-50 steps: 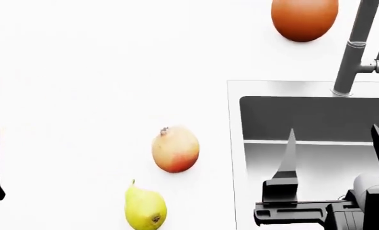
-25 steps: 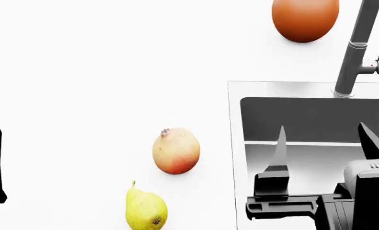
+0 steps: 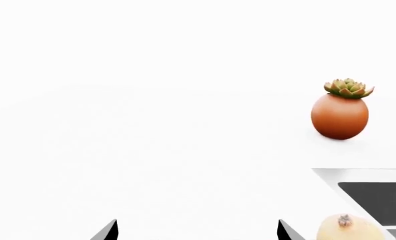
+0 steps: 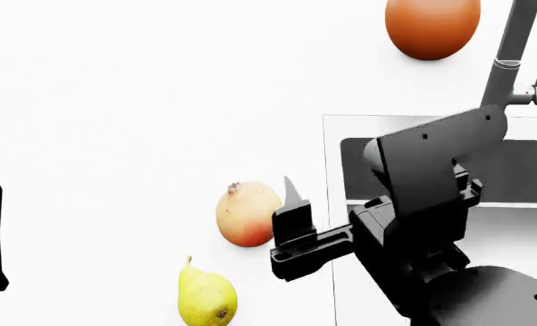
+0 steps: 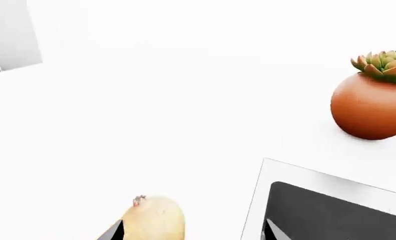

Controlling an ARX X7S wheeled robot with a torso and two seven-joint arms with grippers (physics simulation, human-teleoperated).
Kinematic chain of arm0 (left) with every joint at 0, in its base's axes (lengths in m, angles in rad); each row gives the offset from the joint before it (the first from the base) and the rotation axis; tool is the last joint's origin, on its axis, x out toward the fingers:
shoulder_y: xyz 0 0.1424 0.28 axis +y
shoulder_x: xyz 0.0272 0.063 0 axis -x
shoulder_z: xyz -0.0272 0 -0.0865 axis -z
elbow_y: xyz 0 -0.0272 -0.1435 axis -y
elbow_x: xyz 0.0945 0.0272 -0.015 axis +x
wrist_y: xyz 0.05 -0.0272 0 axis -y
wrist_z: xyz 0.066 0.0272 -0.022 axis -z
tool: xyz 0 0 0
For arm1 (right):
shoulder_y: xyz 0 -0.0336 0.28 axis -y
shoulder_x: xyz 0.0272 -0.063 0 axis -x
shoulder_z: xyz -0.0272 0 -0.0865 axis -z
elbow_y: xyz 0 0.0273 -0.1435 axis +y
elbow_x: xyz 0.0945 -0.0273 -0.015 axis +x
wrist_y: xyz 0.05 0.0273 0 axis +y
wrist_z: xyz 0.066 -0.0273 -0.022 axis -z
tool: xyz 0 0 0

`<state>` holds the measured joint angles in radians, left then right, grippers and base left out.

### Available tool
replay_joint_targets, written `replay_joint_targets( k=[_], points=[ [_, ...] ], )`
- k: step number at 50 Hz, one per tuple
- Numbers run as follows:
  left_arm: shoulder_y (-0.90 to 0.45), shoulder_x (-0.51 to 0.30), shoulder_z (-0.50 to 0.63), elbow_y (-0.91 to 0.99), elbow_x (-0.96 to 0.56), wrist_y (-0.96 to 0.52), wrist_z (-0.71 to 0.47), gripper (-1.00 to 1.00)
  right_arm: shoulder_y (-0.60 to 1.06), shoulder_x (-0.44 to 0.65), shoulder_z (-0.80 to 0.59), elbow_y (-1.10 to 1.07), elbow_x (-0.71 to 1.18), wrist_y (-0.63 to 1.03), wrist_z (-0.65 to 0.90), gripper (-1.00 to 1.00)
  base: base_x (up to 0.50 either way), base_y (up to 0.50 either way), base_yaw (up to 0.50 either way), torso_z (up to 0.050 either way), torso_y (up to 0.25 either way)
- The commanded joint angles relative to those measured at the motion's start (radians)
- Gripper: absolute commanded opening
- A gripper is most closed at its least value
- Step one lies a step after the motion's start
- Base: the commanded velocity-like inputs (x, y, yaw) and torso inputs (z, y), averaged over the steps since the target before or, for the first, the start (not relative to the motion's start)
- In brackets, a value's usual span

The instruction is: There is a mixed pile of frozen fruits and vegetables on the counter. Locate all the frozen vegetables and place the items in a bowl on the counter. Take all the frozen fruits and defrost them in a running sink.

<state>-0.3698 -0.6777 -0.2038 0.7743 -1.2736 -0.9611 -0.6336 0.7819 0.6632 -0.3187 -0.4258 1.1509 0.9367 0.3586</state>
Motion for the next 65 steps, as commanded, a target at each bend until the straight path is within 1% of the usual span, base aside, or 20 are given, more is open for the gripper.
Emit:
replay_joint_targets(
  k=[1, 8, 16, 18, 21, 22, 23, 24, 30, 38, 45, 54, 55, 56, 57, 60, 65],
  points=[
    [-0.004, -0.007, 0.000, -0.003, -0.004, 0.002, -0.002, 1.00, 0.150, -0.070, -0.159, 0.195, -0.022, 0.083, -0.177, 1.00, 0.00, 0.00, 0.00, 0.000, 0.000],
    [0.000, -0.014, -0.004, 0.002, -0.011, 0.003, -0.004, 1.00, 0.167, -0.118, -0.237, 0.280, -0.093, 0.056, -0.252, 1.00, 0.00, 0.00, 0.00, 0.000, 0.000],
    [0.002, -0.014, 0.004, 0.004, -0.009, 0.004, -0.001, 1.00, 0.238, -0.180, -0.317, 0.459, -0.211, 0.004, -0.337, 1.00, 0.00, 0.00, 0.00, 0.000, 0.000],
    [0.020, -0.006, 0.011, 0.003, 0.025, 0.018, 0.021, 1.00, 0.252, -0.194, -0.344, 0.502, -0.243, -0.012, -0.359, 1.00, 0.00, 0.00, 0.00, 0.000, 0.000],
    [0.029, -0.004, 0.014, 0.006, 0.033, 0.023, 0.028, 1.00, 0.278, -0.222, -0.381, 0.575, -0.283, -0.034, -0.402, 1.00, 0.00, 0.00, 0.00, 0.000, 0.000],
    [0.042, -0.008, 0.005, 0.010, 0.035, 0.028, 0.036, 1.00, 0.284, -0.230, -0.391, 0.593, -0.295, -0.043, -0.412, 1.00, 0.00, 0.00, 0.00, 0.000, 0.000],
    [0.100, -0.040, -0.063, 0.035, -0.005, 0.039, 0.049, 1.00, 0.292, -0.241, -0.398, 0.621, -0.306, -0.052, -0.422, 1.00, 0.00, 0.00, 0.00, 0.000, 0.000],
    [0.131, -0.059, -0.104, 0.047, -0.032, 0.044, 0.055, 1.00, 0.298, -0.253, -0.411, 0.650, -0.316, -0.059, -0.440, 1.00, 0.00, 0.00, 0.00, 0.000, 0.000],
    [0.047, -0.019, 0.000, 0.017, 0.020, 0.024, 0.035, 1.00, 0.313, -0.304, -0.465, 0.778, -0.376, -0.108, -0.492, 1.00, 0.00, 0.00, 0.00, 0.000, 0.000],
    [0.031, -0.012, 0.017, 0.012, 0.019, 0.023, 0.031, 1.00, 0.320, -0.349, -0.472, 0.861, -0.375, -0.135, -0.541, 1.00, 0.00, 0.00, 0.00, 0.000, 0.000],
    [0.024, 0.010, 0.056, -0.001, 0.071, 0.031, 0.039, 1.00, 0.323, -0.381, -0.462, 0.921, -0.354, -0.149, -0.587, 1.00, 0.00, 0.00, 0.00, 0.000, 0.000],
    [0.053, 0.034, 0.095, -0.006, 0.153, 0.063, 0.074, 1.00, 0.319, -0.381, -0.457, 0.917, -0.343, -0.150, -0.594, 1.00, 0.00, 0.00, 0.00, 0.000, 0.000],
    [0.044, 0.026, 0.084, -0.004, 0.127, 0.054, 0.062, 1.00, 0.315, -0.375, -0.453, 0.898, -0.342, -0.153, -0.584, -1.00, 0.00, 0.00, 0.00, 0.000, 0.000],
    [0.022, 0.008, 0.063, -0.003, 0.072, 0.035, 0.038, 1.00, 0.310, -0.368, -0.450, 0.879, -0.344, -0.159, -0.573, -1.00, 0.00, 0.00, 0.00, 0.000, 0.000],
    [0.018, 0.003, 0.058, -0.003, 0.059, 0.031, 0.033, 1.00, 0.312, -0.366, -0.443, 0.873, -0.337, -0.153, -0.567, -1.00, 0.00, 0.00, 0.00, 0.000, 0.000],
    [0.018, 0.002, 0.057, 0.000, 0.052, 0.031, 0.029, 1.00, 0.308, -0.335, -0.420, 0.782, -0.315, -0.132, -0.524, -1.00, 0.00, 0.00, 0.00, 0.000, 0.000],
    [0.039, -0.003, 0.050, 0.016, 0.034, 0.037, 0.046, 1.00, 0.310, -0.276, -0.343, 0.628, -0.273, -0.101, -0.402, -1.00, 0.00, 0.00, 0.00, 0.000, 0.000]
  ],
)
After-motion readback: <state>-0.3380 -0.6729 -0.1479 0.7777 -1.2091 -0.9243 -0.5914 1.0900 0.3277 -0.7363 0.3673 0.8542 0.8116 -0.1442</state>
